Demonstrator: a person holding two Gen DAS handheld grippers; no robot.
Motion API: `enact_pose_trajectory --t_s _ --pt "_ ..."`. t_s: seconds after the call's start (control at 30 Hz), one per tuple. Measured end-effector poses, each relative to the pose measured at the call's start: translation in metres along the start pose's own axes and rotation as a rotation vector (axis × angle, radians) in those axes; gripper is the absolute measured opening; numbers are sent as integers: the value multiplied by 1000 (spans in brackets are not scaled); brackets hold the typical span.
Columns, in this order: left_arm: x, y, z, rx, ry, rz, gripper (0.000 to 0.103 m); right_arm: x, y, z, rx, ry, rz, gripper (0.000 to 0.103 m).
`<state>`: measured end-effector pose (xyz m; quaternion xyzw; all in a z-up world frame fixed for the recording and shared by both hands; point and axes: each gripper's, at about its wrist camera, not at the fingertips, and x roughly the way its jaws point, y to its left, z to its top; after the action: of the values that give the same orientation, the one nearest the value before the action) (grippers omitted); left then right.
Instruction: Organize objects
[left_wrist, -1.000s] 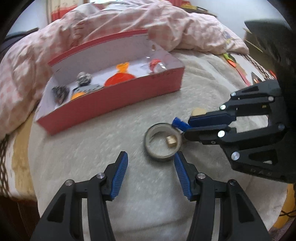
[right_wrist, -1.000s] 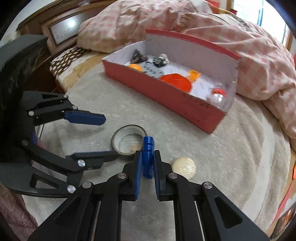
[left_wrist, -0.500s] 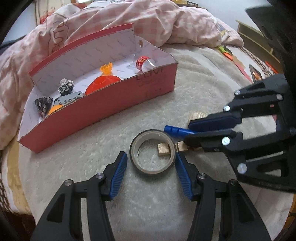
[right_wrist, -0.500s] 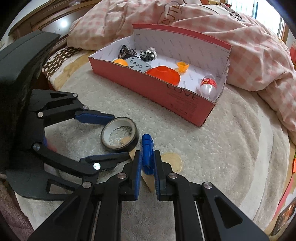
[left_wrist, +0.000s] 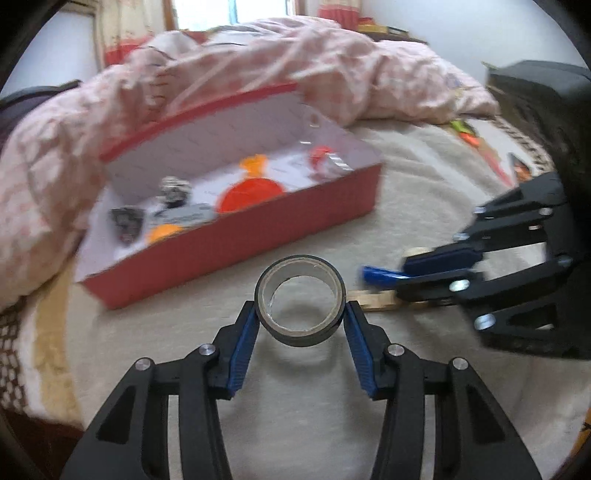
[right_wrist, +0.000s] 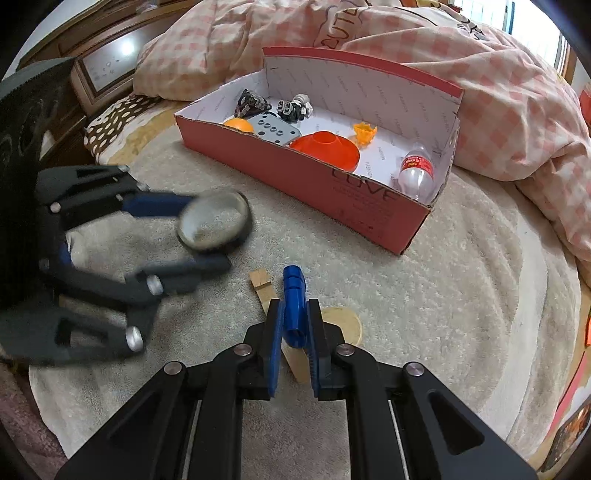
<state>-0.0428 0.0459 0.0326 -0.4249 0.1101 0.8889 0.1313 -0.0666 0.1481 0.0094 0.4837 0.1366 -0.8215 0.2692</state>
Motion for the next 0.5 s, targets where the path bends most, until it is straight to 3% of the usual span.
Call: enact_pose_trajectory --t_s 0.1,0.23,0.5 --pt "4 11 -5 -10 20 63 47 1 0 2 7 0 5 13" --pt "16 30 -12 -106 79 32 48 3 1 5 13 2 6 13" --pt "20 40 -17 -184 69 -7 53 6 2 12 21 8 6 14"
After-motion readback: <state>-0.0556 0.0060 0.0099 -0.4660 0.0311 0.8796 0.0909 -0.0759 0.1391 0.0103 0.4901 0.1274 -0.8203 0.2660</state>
